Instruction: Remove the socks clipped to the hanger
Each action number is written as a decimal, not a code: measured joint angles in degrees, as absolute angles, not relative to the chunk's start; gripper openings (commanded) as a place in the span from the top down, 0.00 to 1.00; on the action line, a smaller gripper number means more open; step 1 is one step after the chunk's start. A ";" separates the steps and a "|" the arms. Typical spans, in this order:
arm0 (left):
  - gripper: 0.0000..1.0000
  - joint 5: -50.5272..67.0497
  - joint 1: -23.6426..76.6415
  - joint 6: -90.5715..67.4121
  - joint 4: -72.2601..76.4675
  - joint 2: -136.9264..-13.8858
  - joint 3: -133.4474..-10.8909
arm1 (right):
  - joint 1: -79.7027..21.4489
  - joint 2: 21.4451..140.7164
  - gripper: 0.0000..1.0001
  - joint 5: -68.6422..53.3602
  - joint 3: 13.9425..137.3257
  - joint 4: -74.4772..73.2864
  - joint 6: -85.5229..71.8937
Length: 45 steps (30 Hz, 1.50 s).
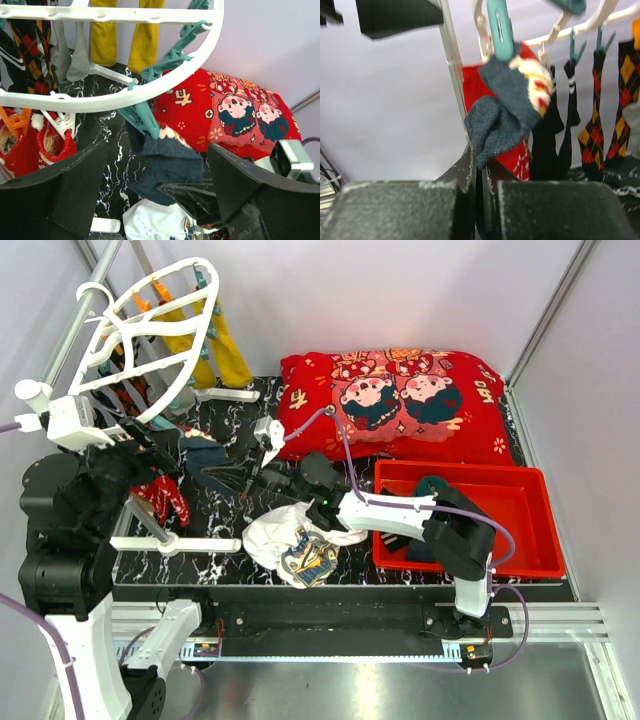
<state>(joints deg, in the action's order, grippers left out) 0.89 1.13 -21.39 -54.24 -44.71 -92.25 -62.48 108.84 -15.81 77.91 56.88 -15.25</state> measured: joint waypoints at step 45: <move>0.33 1.15 1.13 -38.04 -41.89 -42.85 -80.16 | -62.59 108.16 1.00 -23.33 69.36 74.37 -46.85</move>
<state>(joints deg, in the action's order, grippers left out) 1.15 1.13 -38.04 -41.89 -42.85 -80.16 -62.59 108.16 -23.33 69.36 74.37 -46.85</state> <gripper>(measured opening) 0.695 0.021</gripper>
